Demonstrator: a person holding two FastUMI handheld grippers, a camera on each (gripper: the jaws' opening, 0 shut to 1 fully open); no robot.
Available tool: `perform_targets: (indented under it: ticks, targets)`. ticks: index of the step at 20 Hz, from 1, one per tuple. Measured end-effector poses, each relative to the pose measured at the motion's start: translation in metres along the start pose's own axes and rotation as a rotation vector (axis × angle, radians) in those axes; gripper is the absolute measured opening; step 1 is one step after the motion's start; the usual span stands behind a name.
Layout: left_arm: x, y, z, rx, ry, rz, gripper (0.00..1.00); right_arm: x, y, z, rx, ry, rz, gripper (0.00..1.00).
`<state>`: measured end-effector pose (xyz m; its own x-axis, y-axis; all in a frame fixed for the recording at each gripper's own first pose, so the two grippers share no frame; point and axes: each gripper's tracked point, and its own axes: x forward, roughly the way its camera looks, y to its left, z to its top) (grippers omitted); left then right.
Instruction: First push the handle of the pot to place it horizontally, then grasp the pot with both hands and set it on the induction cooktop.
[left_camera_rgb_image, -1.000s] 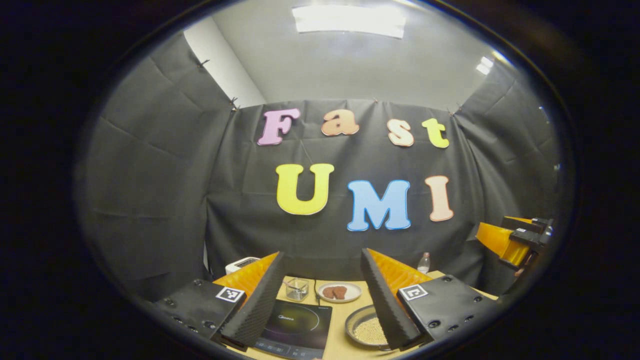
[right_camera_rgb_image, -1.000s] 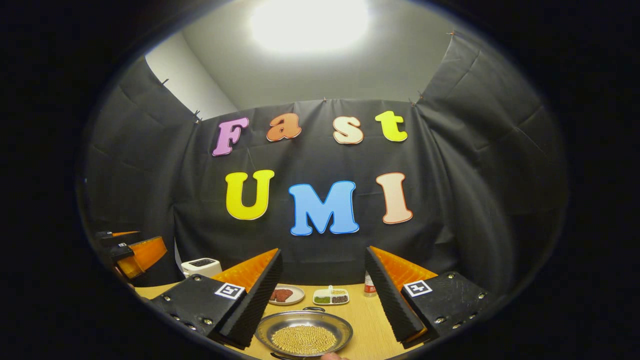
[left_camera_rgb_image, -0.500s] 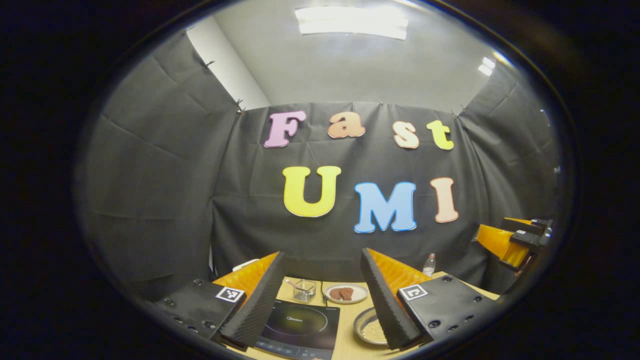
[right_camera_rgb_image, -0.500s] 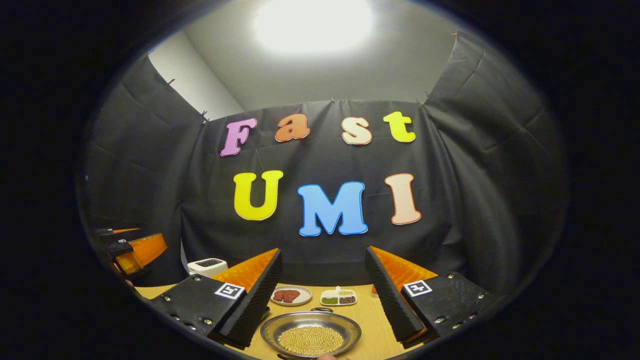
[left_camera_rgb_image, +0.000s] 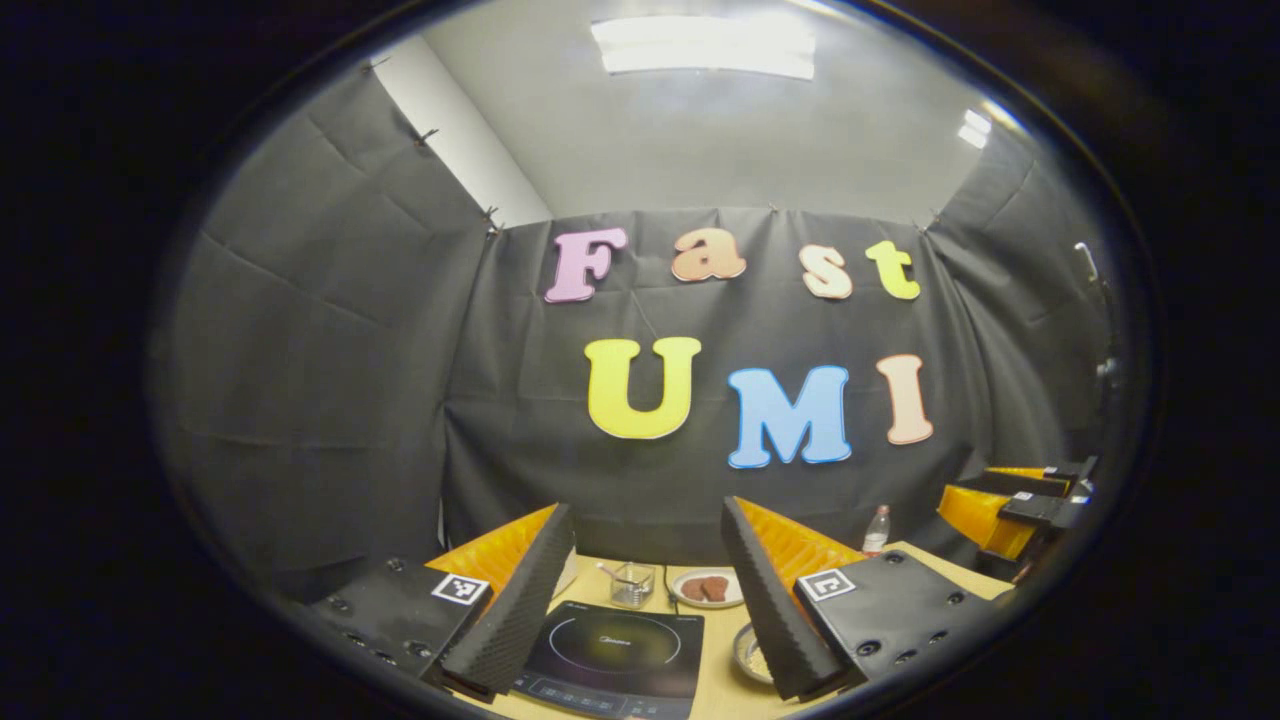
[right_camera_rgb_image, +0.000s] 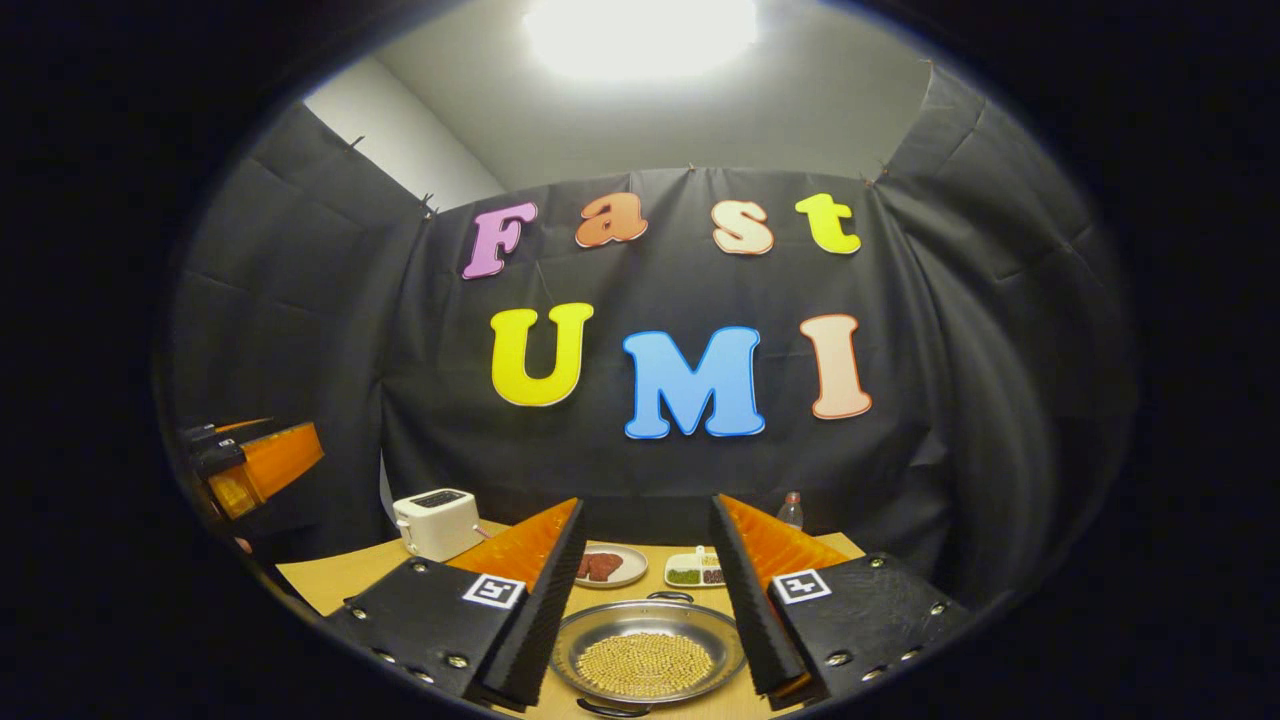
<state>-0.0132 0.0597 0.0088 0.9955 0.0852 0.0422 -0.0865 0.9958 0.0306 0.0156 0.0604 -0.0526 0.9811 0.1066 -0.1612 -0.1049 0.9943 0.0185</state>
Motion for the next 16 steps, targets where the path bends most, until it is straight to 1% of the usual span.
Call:
perform_targets:
  ticks: [1,2,3,4,5,6,7,8,9,10,12,14,15,16]
  targets:
    - [0.000,0.004,0.002,-0.006,-0.003,0.003,0.99,0.002,0.005,-0.004,0.018,0.023,0.011,0.69]
    - [0.001,0.008,0.002,-0.012,-0.007,0.006,0.96,0.007,0.015,-0.010,0.044,0.051,0.040,0.53]
    - [0.000,0.012,0.003,-0.014,-0.010,0.011,0.99,0.010,0.025,-0.021,0.061,0.093,0.062,0.52]
    - [-0.001,0.018,0.002,-0.014,-0.016,0.013,0.99,0.012,0.029,-0.035,0.064,0.141,0.077,0.52]
    - [-0.002,0.023,0.002,-0.014,-0.021,0.015,0.99,0.013,0.031,-0.044,0.066,0.176,0.071,0.40]
    - [-0.002,0.027,0.001,-0.013,-0.020,0.012,0.99,0.014,0.038,-0.053,0.073,0.208,0.085,0.14]
    - [-0.002,0.031,0.002,-0.011,-0.019,0.009,0.99,0.012,0.047,-0.063,0.077,0.241,0.103,0.14]
    - [-0.002,0.036,-0.001,-0.009,-0.018,0.007,0.99,0.013,0.048,-0.071,0.067,0.258,0.085,0.18]
    - [-0.003,0.042,-0.002,-0.009,-0.017,0.006,0.99,0.022,0.051,-0.082,0.068,0.270,0.080,0.07]
    - [-0.004,0.047,-0.002,-0.010,-0.020,0.005,0.94,0.016,0.060,-0.084,0.076,0.292,0.108,0.04]
    - [-0.007,0.053,0.000,-0.022,-0.029,-0.008,0.97,0.012,0.081,-0.105,0.062,0.354,0.153,0.05]
    - [-0.008,0.065,-0.008,-0.021,-0.016,-0.001,0.99,0.007,0.098,-0.130,0.068,0.442,0.206,0.05]
    - [-0.010,0.071,-0.010,-0.019,-0.011,0.010,0.96,0.003,0.106,-0.144,0.077,0.495,0.236,0.04]
    - [-0.010,0.076,-0.013,-0.020,-0.007,0.021,0.96,0.000,0.111,-0.158,0.076,0.533,0.249,0.05]
